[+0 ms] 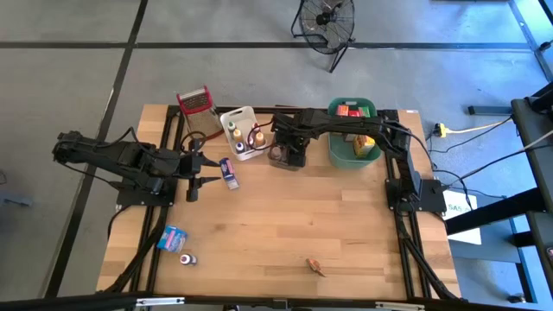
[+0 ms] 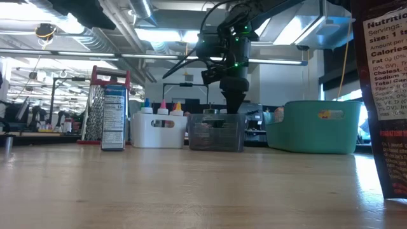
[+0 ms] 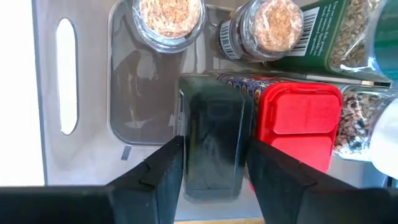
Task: Pick & Place Kitchen Items
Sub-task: Put the black spice can into the black bin, then put the blue cereal box into the green bin
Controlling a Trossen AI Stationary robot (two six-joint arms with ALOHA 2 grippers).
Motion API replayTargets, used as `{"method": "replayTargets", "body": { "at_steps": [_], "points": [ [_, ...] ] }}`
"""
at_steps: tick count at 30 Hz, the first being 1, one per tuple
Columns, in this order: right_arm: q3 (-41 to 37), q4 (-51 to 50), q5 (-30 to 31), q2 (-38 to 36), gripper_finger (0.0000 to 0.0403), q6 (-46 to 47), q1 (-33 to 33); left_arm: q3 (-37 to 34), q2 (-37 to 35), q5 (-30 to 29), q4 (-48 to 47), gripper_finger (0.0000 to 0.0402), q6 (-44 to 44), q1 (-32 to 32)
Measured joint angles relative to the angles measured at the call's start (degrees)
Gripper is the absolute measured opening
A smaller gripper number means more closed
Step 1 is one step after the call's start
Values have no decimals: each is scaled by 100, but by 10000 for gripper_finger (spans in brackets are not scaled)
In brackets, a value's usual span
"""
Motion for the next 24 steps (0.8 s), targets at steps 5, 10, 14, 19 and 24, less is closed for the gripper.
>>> {"method": "replayTargets", "body": {
  "at_steps": [5,10,14,19,24],
  "points": [
    [0,47,-2,0,189,179,0,0,0,0,-4,169,-4,-1],
    [0,63,-23,0,225,699,3,0,0,2,-4,169,-13,0],
    [3,40,-18,0,259,839,26,0,0,3,-50,169,-85,0],
    [153,-11,2,-2,288,1073,36,0,0,2,-46,169,-97,0],
    [270,-115,4,-5,293,1029,36,0,0,2,-45,169,-103,-1]
  ]
}}
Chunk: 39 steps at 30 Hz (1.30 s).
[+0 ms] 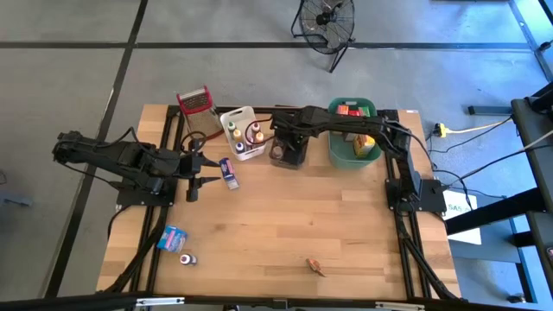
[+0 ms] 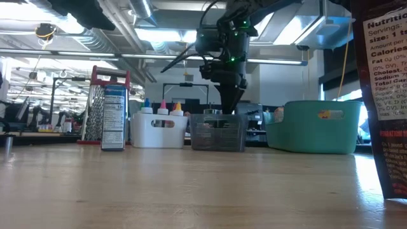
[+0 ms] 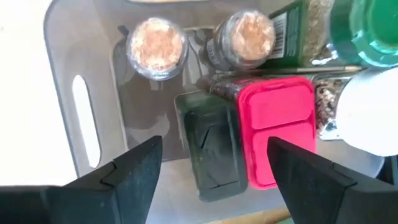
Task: Pick & Place Kitchen Items
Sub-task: Put the blue cereal box into the green bin
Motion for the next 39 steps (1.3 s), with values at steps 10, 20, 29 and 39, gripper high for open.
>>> {"method": "replayTargets", "body": {
  "at_steps": [10,20,29,39],
  "points": [
    [637,-808,1129,-2,293,652,46,18,-28,24,-23,169,-263,-2],
    [1847,-1086,864,-43,293,1342,693,160,-579,-17,-657,169,45,-75],
    [2041,-164,726,-49,293,1474,1850,-954,-1029,-94,-294,169,-724,-248],
    [1725,786,1452,-4,293,1218,2721,-1472,-1414,-233,26,169,-1193,-435]
  ]
}}
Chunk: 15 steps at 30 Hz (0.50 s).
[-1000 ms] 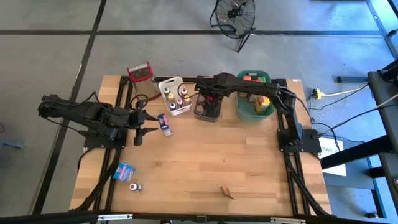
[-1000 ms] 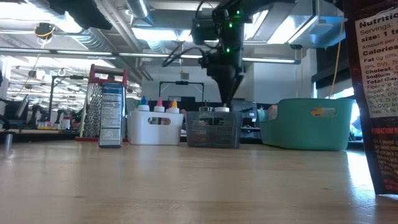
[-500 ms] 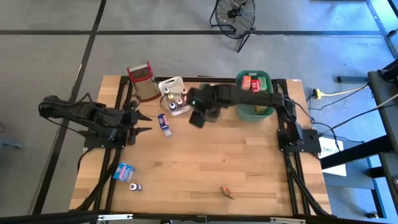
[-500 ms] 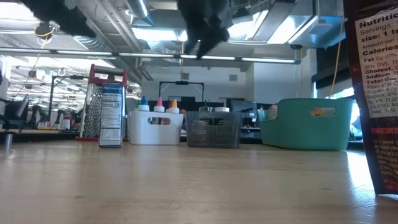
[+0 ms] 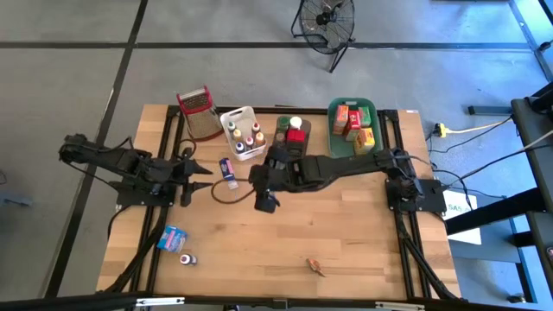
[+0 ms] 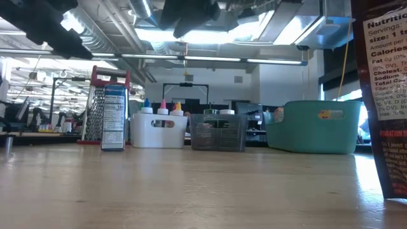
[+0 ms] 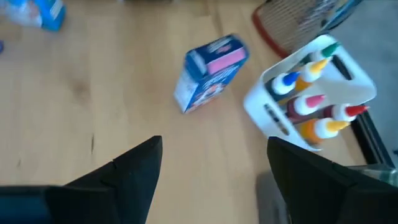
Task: Pick & Place Kitchen Items
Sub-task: Put the blue cereal box into the green bin
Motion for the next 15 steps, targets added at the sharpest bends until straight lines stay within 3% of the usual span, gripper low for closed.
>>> {"method": "replayTargets", "body": {
  "at_steps": [6,15],
  "points": [
    [-36,-52,27,3,293,218,156,-136,0,594,201,171,4,-133],
    [-38,-115,45,3,293,216,195,-145,16,515,87,170,-327,-172]
  ]
}}
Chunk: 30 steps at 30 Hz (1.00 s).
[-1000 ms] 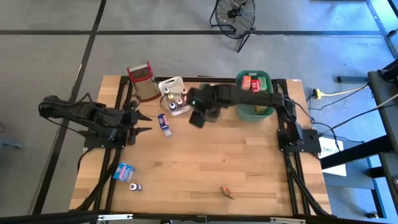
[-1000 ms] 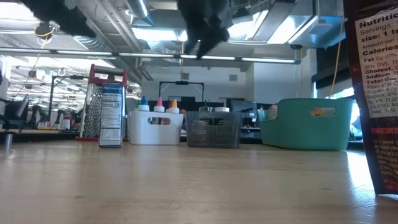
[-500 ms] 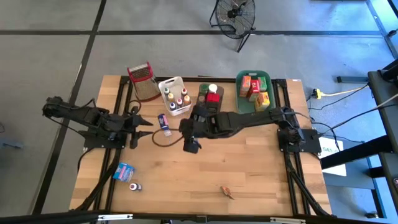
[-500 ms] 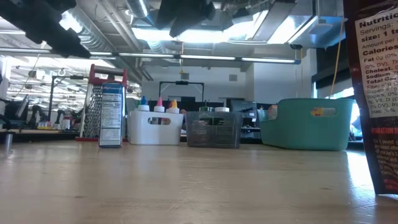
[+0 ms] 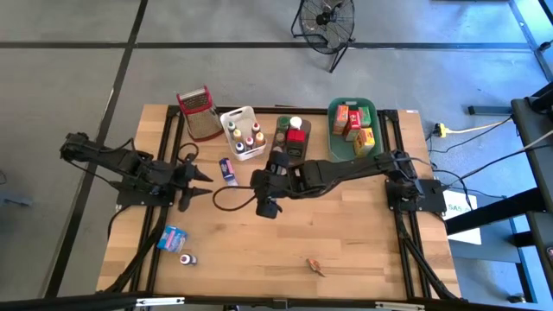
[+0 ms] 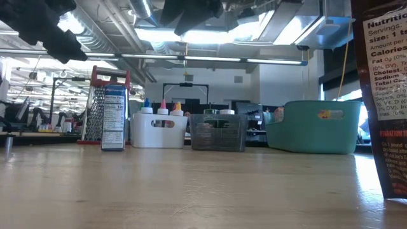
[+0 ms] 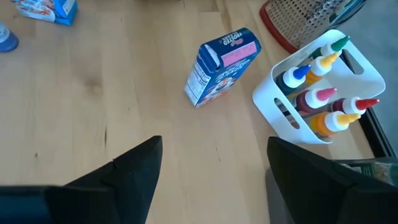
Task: Pick & Place Kitchen Items
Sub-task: Put the blue cereal box into the green bin
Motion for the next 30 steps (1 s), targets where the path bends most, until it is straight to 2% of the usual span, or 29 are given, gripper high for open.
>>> {"method": "replayTargets", "body": {
  "at_steps": [6,10,12,23,30],
  "points": [
    [0,-75,0,0,293,15,15,0,0,-859,111,171,89,0],
    [0,-109,-2,1,293,20,46,0,0,-1767,153,175,-167,1],
    [0,-122,-3,0,293,20,48,0,0,-1950,153,175,-169,0],
    [0,-155,-2,2,293,3,46,0,0,-1541,153,178,248,0],
    [0,-169,-2,2,293,2,46,-2,0,-1514,153,220,332,0]
  ]
}}
